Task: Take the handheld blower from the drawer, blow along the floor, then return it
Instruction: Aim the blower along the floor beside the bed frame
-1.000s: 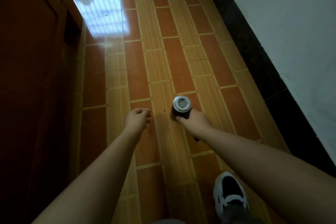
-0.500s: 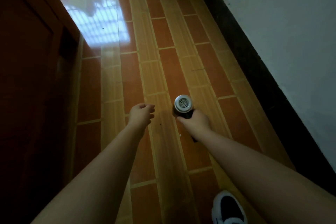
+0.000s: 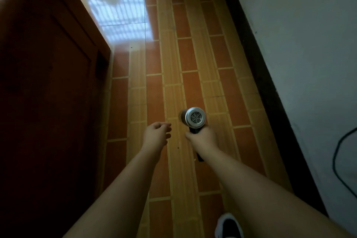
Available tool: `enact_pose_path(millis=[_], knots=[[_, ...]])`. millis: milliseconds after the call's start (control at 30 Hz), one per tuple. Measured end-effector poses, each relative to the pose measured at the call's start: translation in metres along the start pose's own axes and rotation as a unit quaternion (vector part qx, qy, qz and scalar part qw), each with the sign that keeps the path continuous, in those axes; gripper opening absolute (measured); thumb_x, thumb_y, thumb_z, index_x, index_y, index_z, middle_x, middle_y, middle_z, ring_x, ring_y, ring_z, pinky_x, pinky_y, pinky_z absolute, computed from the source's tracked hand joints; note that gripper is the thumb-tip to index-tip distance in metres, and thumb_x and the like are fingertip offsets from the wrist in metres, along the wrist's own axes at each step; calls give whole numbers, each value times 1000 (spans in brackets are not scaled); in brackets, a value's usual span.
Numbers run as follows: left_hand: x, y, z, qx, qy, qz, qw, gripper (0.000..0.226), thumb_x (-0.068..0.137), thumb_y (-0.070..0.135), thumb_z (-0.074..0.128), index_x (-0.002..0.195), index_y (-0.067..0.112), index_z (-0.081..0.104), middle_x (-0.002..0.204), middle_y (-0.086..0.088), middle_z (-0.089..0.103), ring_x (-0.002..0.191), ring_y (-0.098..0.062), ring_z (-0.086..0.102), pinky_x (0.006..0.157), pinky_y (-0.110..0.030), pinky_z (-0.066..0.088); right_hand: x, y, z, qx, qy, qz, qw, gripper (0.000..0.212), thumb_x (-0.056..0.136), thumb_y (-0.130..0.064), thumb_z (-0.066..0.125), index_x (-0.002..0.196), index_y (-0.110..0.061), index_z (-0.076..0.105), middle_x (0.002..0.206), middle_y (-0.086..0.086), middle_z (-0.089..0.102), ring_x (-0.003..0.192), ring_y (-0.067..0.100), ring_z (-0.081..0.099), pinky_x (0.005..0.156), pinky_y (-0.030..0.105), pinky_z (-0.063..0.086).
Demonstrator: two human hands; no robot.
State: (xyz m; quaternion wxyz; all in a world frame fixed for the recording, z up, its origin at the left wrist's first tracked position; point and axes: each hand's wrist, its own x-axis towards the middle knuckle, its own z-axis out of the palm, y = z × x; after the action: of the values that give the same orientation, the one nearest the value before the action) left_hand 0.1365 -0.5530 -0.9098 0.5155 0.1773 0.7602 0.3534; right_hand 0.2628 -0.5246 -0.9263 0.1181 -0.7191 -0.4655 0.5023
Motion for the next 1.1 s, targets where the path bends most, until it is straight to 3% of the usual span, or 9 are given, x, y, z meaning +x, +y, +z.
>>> enact_pose_path(millis=[133, 267, 567, 733, 1100], knots=[[-46, 57, -11, -8, -6, 6, 1000, 22, 96, 16, 47, 109, 12, 65, 104, -3, 66, 92, -17, 61, 70, -25, 47, -40, -50, -42, -11, 16, -10, 1000, 17, 78, -22, 70, 85, -15, 57, 67, -5, 54, 60, 11, 52, 51, 23, 38], [-88, 112, -27, -9, -14, 22, 1000, 23, 96, 17, 47, 110, 12, 64, 104, -3, 66, 93, -17, 62, 70, -25, 47, -80, -102, -81, -5, 27, -29, 999, 17, 79, -23, 69, 87, -14, 57, 69, -4, 55, 67, 17, 56, 53, 25, 39], [-180, 220, -60, -18, -23, 55, 998, 22, 95, 16, 47, 109, 15, 64, 103, 0, 66, 93, -15, 62, 70, -24, 47, -170, -202, -141, 12, 33, -65, 997, 17, 80, -23, 70, 84, -18, 54, 74, -2, 58, 76, 20, 59, 73, 35, 50], [-219, 263, -76, -19, -21, 71, 997, 23, 96, 17, 46, 109, 14, 64, 105, -2, 66, 94, -15, 61, 73, -26, 48, -213, -239, -169, 9, 26, -80, 996, 14, 80, -23, 68, 86, -16, 58, 70, -1, 57, 69, 18, 57, 63, 28, 43], [-328, 352, -130, -50, -3, 114, 992, 22, 97, 13, 45, 108, 13, 64, 107, -6, 64, 93, -17, 60, 65, -24, 44, -325, -319, -230, 54, 32, -124, 990, 22, 80, -24, 68, 96, -10, 64, 82, 9, 67, 78, 25, 65, 66, 32, 49]])
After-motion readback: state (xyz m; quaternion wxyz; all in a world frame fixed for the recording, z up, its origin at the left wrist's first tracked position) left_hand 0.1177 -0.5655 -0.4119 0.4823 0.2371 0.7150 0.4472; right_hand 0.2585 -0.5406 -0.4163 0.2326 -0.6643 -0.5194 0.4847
